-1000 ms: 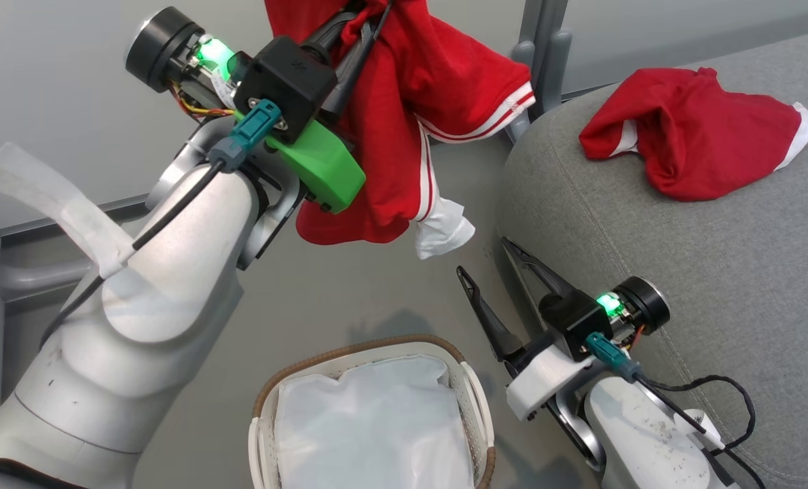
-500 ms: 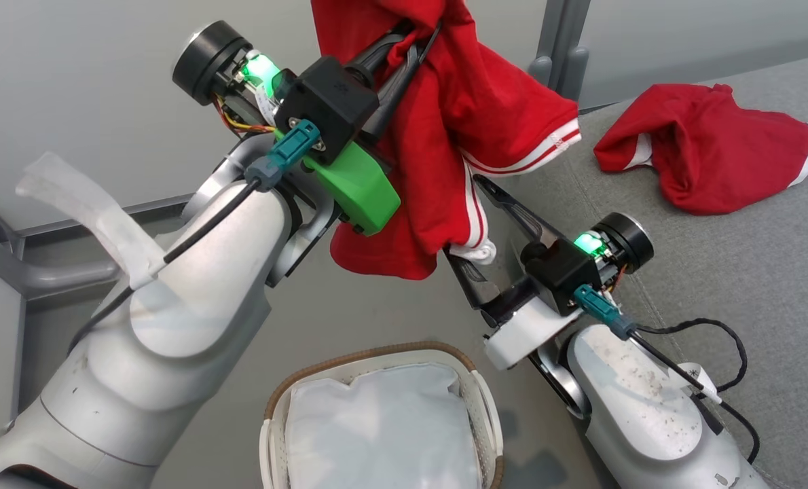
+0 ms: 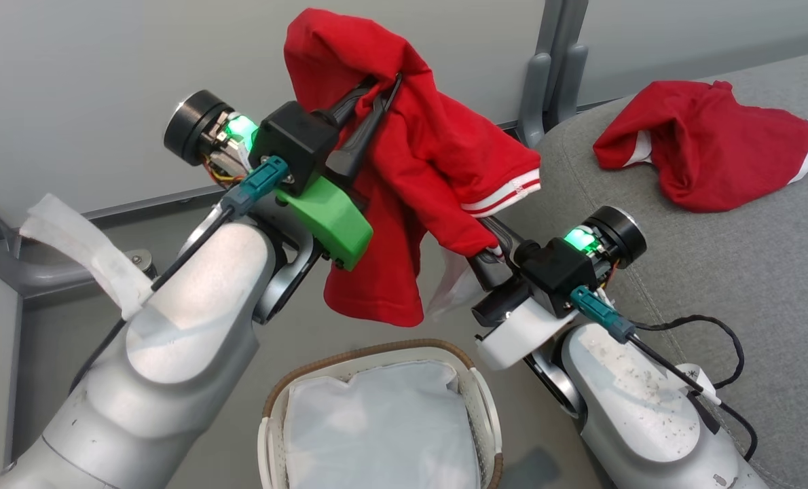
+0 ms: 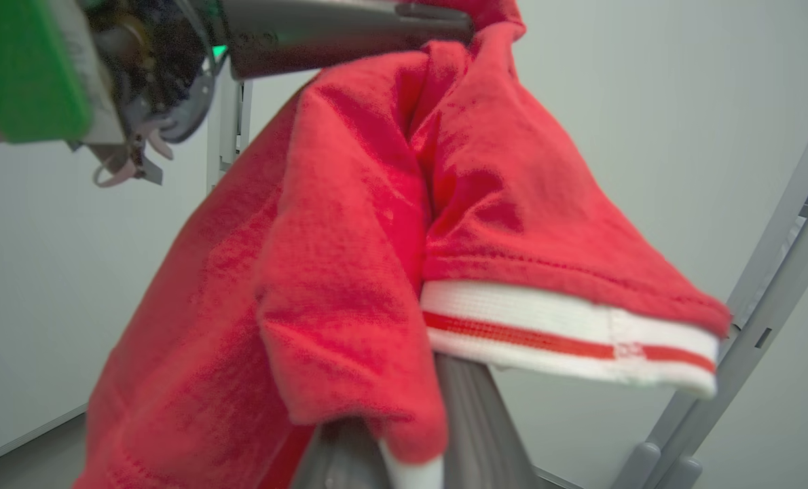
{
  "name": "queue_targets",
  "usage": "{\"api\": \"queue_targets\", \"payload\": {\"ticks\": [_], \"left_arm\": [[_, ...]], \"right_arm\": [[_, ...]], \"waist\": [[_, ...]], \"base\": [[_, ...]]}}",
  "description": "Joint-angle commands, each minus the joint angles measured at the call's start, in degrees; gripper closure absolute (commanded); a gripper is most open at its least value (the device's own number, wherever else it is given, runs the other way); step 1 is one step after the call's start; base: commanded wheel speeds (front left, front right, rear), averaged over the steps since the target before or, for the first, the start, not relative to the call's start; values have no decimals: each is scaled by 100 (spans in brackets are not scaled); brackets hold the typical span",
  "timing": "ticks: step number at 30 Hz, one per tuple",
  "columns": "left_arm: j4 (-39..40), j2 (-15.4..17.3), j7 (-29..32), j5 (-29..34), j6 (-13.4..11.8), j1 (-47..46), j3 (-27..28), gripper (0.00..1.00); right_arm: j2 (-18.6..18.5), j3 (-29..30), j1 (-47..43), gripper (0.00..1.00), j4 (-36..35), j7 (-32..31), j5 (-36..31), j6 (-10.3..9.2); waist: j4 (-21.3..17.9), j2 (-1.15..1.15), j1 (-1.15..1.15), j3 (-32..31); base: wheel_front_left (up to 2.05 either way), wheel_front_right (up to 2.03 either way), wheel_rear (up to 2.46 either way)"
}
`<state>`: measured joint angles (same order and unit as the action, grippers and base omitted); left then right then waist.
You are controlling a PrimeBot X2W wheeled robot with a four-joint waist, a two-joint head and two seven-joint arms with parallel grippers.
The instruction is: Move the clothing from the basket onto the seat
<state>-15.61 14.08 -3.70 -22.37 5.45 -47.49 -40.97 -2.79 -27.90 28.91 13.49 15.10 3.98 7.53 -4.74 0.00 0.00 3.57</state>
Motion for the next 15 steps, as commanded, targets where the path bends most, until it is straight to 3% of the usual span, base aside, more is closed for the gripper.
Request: {"api": "queue_targets", "payload": {"ticks": [1, 2, 3, 6, 7, 15], "left_arm": [[-57, 52, -66, -92, -58, 155, 44, 100], [-88, 61, -111, -125, -73, 218, 71, 94], [-120, 60, -148, -156, -102, 279, 96, 82], [-253, 50, -334, -246, -172, 491, 150, 13], [-294, 46, -396, -269, -196, 556, 154, 1], [-745, -73, -965, -421, -294, 1176, 196, 0]], "right_arm": [[-20, 50, 75, 100, 0, 9, -31, -8], [-20, 84, 78, 100, 7, 9, -42, -8], [-20, 112, 77, 100, 14, 9, -50, -8], [-19, 210, 68, 100, 25, 9, -61, -8], [-20, 237, 67, 100, 23, 9, -65, -8], [-20, 464, -10, 100, 30, 10, -121, -8]], "waist": [[-8, 0, 0, 18], [-10, 0, 0, 28], [-11, 0, 0, 36], [-11, 0, 0, 63], [-10, 0, 0, 72], [1, 0, 0, 139]], "base": [[0, 0, 0], [0, 0, 0], [0, 0, 0], [0, 0, 0], [0, 0, 0], [0, 0, 0]]}}
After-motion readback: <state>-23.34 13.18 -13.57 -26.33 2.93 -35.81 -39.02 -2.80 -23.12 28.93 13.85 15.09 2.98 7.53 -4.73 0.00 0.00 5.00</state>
